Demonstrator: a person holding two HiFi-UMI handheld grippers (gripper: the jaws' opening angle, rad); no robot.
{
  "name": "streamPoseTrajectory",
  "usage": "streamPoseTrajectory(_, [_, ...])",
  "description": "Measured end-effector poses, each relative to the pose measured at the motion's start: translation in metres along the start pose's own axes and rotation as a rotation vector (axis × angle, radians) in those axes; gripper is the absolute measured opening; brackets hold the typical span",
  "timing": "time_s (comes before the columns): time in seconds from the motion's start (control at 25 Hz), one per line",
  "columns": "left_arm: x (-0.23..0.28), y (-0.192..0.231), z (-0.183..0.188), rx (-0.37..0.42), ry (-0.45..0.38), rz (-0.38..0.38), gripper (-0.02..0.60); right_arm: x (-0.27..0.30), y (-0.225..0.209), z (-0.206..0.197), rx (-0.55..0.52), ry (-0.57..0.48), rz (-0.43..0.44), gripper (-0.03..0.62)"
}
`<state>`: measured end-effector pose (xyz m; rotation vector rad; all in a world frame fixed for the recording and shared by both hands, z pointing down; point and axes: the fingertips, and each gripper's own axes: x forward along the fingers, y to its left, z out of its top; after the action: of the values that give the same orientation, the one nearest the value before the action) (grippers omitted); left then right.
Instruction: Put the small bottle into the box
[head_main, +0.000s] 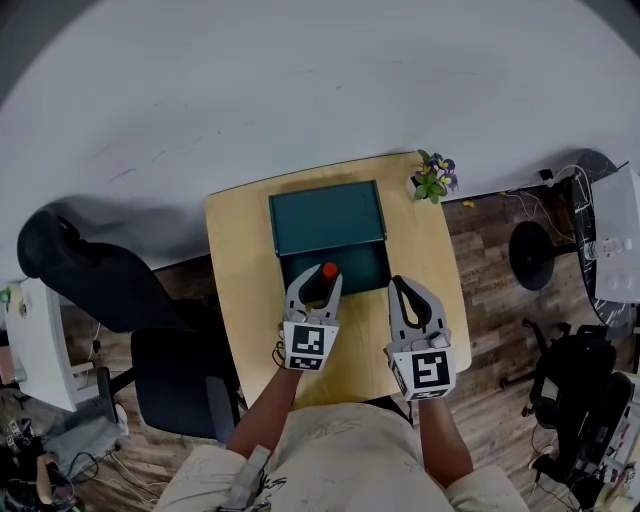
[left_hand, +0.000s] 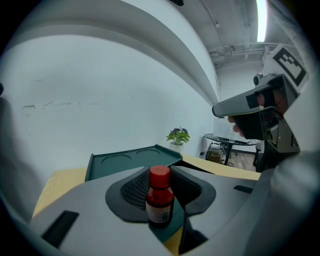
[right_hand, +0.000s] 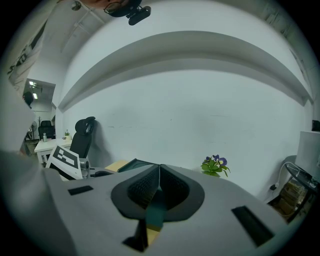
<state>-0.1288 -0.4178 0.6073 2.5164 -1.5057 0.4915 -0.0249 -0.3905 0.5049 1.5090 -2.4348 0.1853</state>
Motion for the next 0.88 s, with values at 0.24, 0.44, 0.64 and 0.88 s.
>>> streamPoseTrajectory(0.24, [-0.001, 0.001, -0.002, -0.011, 0.029, 0.019, 0.133, -0.001, -0.001, 0.000, 0.004, -0.002, -0.005, 0.021])
streamPoseTrajectory(0.44, [-0.005, -0.001, -0.006, -0.012, 0.054, 0.038, 0.133, -0.003, 0.000, 0.000, 0.010, -0.003, -0.012, 0.021])
streamPoseTrajectory(0.64, [-0.010, -0.004, -0.010, -0.015, 0.062, 0.041, 0.133, -0.006, 0.003, 0.001, 0.006, -0.008, -0.007, 0.021])
streamPoseTrajectory(0.88, [-0.012, -0.006, -0.013, -0.011, 0.060, 0.037, 0.135, -0.011, 0.004, 0.000, 0.007, -0.004, -0.014, 0.021])
